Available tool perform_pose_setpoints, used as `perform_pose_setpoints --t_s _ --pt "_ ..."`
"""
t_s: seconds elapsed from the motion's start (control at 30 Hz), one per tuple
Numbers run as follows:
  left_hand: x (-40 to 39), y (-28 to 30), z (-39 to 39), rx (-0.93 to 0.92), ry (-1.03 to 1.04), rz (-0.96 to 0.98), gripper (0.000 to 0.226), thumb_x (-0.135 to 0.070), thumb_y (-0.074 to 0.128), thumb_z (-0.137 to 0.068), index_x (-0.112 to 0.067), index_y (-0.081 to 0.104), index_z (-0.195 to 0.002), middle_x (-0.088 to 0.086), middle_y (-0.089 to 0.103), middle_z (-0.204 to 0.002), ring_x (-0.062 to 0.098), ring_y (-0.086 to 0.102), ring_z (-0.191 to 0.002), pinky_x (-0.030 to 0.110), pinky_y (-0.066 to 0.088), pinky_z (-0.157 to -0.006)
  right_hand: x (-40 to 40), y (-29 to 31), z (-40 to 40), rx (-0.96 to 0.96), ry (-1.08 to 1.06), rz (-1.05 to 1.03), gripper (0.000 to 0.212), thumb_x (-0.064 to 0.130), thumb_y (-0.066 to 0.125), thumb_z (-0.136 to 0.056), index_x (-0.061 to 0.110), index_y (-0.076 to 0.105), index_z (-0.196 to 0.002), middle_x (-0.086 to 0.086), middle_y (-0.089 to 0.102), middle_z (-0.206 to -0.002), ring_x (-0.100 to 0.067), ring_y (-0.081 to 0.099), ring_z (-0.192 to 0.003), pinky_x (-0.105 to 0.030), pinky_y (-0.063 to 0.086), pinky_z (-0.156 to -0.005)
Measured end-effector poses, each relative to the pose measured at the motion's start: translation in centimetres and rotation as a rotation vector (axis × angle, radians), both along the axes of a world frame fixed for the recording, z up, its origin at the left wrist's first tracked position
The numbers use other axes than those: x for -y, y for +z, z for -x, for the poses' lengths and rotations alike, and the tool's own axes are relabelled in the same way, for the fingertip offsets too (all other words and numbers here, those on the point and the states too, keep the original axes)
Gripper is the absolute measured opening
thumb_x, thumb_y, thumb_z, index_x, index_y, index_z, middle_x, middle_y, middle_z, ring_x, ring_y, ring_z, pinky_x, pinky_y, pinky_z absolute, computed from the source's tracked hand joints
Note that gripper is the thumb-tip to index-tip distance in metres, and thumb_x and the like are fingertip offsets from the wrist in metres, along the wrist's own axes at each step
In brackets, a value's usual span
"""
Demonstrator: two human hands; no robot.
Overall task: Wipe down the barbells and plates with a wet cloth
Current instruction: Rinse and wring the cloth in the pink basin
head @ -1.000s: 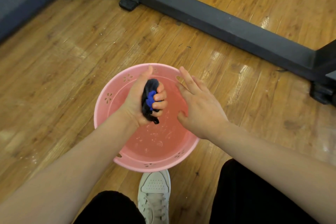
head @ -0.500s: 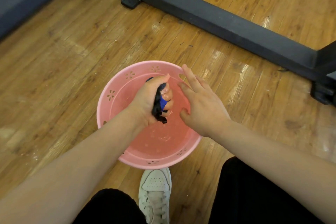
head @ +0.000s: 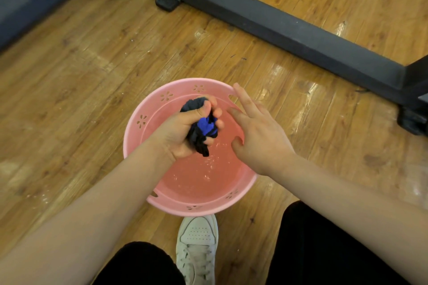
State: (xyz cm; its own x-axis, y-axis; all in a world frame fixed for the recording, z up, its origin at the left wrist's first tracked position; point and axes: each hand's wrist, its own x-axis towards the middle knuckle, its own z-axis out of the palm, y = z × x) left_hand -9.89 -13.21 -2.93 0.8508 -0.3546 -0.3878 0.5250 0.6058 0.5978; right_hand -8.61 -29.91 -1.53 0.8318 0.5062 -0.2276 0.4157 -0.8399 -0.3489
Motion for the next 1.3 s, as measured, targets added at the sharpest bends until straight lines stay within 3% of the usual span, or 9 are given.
perform_pose_setpoints --t_s 0.07,0.27,0.47,0.63,0.8,0.93,1.0,1.17,1.3 --pt "0.2 0.6 -0.2 -0.065 0.035 -0.081 0.017 -0.036 0.072 -0.067 -0.022 0.064 -0.063 -0.006 0.047 -0.056 0.005 0.048 -0.045 0.010 0.031 -0.032 0.1 0.0 0.0 0.005 0.003 0.004 0.063 0.022 0.052 -0.086 0.020 0.034 -0.146 0.012 -0.018 -0.156 -0.018 0.010 -0.142 -0.036 0.030 -0.111" --pt "1.5 1.8 -0.8 -0.211 0.121 -0.356 0.060 -0.064 0.034 -0.089 -0.017 0.035 -0.052 -0.002 0.030 -0.043 0.011 0.027 -0.033 0.009 0.020 -0.036 0.1 0.2 0.0 0.007 0.002 0.006 0.057 0.022 0.051 -0.087 0.021 0.039 -0.143 0.013 -0.018 -0.157 -0.017 0.010 -0.142 -0.036 0.034 -0.108" --pt "2.4 2.0 -0.9 -0.267 0.208 -0.358 0.056 -0.037 0.041 -0.097 -0.019 0.030 -0.046 -0.001 0.025 -0.042 0.014 0.021 -0.035 0.013 0.023 -0.035 0.1 0.3 0.0 0.003 -0.007 0.004 0.056 0.022 0.051 -0.086 0.021 0.041 -0.141 0.013 -0.016 -0.157 -0.016 0.012 -0.141 -0.035 0.037 -0.105" --pt "1.7 1.8 -1.1 -0.327 0.134 -0.223 0.055 -0.037 0.042 -0.094 -0.020 0.033 -0.042 -0.006 0.027 -0.042 0.009 0.025 -0.033 0.009 0.017 -0.033 0.1 0.4 0.0 0.006 -0.010 0.006 0.055 0.022 0.049 -0.087 0.022 0.040 -0.141 0.015 -0.017 -0.156 -0.015 0.013 -0.140 -0.033 0.039 -0.100" --pt "0.9 2.0 -1.0 -0.255 -0.029 -0.087 0.019 -0.034 0.052 -0.077 -0.016 0.050 -0.071 -0.001 0.051 -0.066 0.007 0.042 -0.041 0.008 0.024 -0.031 0.2 0.4 -0.1 0.002 0.001 -0.012 0.052 0.023 0.048 -0.087 0.022 0.043 -0.139 0.014 -0.016 -0.157 -0.016 0.016 -0.140 -0.036 0.040 -0.102" --pt "0.8 1.2 -0.7 -0.289 0.057 -0.194 0.003 -0.014 0.051 -0.071 -0.014 0.053 -0.074 0.004 0.056 -0.073 0.017 0.055 -0.060 0.012 0.033 -0.037 0.2 0.6 0.0 -0.005 0.014 -0.023 0.051 0.045 0.043 -0.093 0.024 0.044 -0.139 0.013 -0.014 -0.157 -0.016 0.015 -0.141 -0.036 0.035 -0.105" --pt "1.0 0.5 -0.8 -0.337 0.099 -0.222 0.014 -0.006 0.039 -0.076 -0.016 0.048 -0.070 0.002 0.052 -0.070 0.015 0.054 -0.056 0.012 0.034 -0.039 0.2 0.7 -0.1 -0.008 0.021 -0.014 0.061 0.058 0.039 -0.091 0.024 0.041 -0.141 0.015 -0.015 -0.157 -0.014 0.015 -0.141 -0.036 0.036 -0.104" --pt "3.3 -0.3 -0.5 -0.345 -0.018 -0.321 0.021 -0.006 0.033 -0.081 -0.014 0.043 -0.064 0.000 0.046 -0.057 0.016 0.034 -0.050 0.012 0.030 -0.037 0.1 0.9 0.0 -0.018 0.018 0.002 0.070 0.070 0.035 -0.080 0.028 0.048 -0.134 0.017 -0.015 -0.156 -0.014 0.014 -0.140 -0.039 0.038 -0.101" --pt "3.7 -0.1 -0.1 -0.312 -0.153 -0.300 0.013 -0.020 0.056 -0.083 -0.013 0.053 -0.073 0.001 0.055 -0.060 0.014 0.051 -0.048 0.019 0.042 -0.043 0.1 0.9 0.0 -0.015 0.000 0.007 0.065 0.067 0.043 -0.082 0.026 0.049 -0.131 0.019 -0.013 -0.156 -0.013 0.015 -0.140 -0.037 0.037 -0.101"
